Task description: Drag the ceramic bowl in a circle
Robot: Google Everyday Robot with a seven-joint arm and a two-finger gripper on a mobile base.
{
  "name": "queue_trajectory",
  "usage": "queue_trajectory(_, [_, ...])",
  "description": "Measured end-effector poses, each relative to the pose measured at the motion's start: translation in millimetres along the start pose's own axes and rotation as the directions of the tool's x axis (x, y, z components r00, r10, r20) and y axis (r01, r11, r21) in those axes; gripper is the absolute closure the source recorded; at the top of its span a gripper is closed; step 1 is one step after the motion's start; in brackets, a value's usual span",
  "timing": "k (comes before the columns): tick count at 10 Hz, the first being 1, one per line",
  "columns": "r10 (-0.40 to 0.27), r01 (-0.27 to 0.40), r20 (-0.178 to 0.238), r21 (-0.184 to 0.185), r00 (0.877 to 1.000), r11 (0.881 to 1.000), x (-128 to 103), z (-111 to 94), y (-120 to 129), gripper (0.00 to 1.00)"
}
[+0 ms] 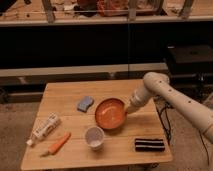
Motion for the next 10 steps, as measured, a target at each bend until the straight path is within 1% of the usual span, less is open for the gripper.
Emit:
queue_trajectory(1, [0.01,-0.01,-0.002,0.003,1.0,1.0,18,1,-5,0.99])
queue_trajectory(3, [0.063,-0.063,-0.005,0.002,0.998,0.998,55,4,-10,0.99])
queue_trajectory(4, [0.104,-0.104,-0.009,0.002,0.995,0.995,67,5,-4,0.99])
queue_trajectory(5, [0.135,-0.135,-0.009,0.002,0.991,0.991,73,6,3,0.99])
queue_trajectory(6, [0.178,-0.178,-0.01,0.003,0.984,0.984,78,4,18,0.99])
queue_trajectory(7, [0.232,-0.232,-0.013,0.004,0.973,0.973,83,0,43,0.99])
queue_trajectory(8, [0.262,-0.262,-0.016,0.004,0.965,0.965,86,-2,58,0.99])
queue_trajectory(10, [0.355,-0.355,-0.024,0.001,0.934,0.935,90,-9,108,0.99])
